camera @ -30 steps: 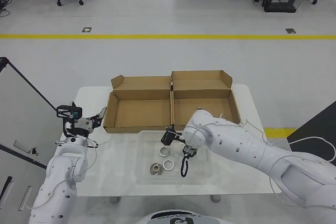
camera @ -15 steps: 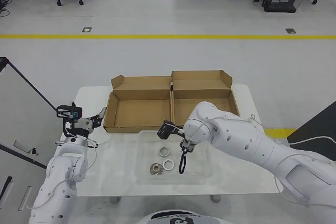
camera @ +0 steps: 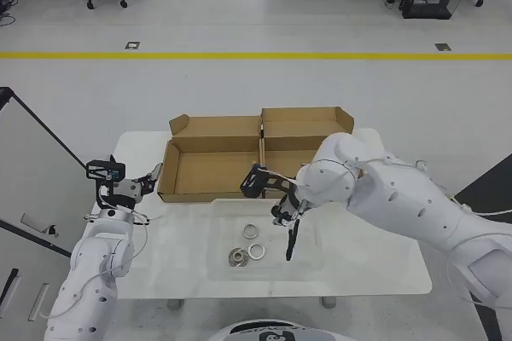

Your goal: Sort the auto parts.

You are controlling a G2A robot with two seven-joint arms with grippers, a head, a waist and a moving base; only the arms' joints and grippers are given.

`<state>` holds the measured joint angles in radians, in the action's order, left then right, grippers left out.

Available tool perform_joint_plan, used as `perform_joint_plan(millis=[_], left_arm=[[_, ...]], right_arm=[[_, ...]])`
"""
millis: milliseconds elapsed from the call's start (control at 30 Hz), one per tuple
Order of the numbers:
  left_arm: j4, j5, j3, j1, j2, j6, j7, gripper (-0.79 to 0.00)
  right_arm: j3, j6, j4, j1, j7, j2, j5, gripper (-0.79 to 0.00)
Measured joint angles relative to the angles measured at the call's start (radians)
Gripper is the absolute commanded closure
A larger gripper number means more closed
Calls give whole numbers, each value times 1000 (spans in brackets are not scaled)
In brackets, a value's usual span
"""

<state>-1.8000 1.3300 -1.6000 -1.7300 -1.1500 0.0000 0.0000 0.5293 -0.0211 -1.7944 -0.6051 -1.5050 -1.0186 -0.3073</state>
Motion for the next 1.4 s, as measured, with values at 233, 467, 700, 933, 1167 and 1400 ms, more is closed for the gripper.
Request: perform_joint_plan(millis=[233,467,700,933,1167,1400], left_arm=[[0,0,0,0,0,0,0,-785],[0,0,0,0,0,0,0,-785],[0,0,0,0,0,0,0,-785],[0,0,0,0,0,0,0,-785],[0,0,0,0,0,0,0,-785],[0,0,0,0,0,0,0,-785]], right_arm=[[244,204,73,-176,121,84,218,0],[425,421,133,-332,207,131,441,0],[524,626,147,-418,288,150,608,0],[531,764,113,-460,428,165,714,0],[500,936,73,-463,599,189,725,0],[464,1034,53,-434,698,214,764,0]])
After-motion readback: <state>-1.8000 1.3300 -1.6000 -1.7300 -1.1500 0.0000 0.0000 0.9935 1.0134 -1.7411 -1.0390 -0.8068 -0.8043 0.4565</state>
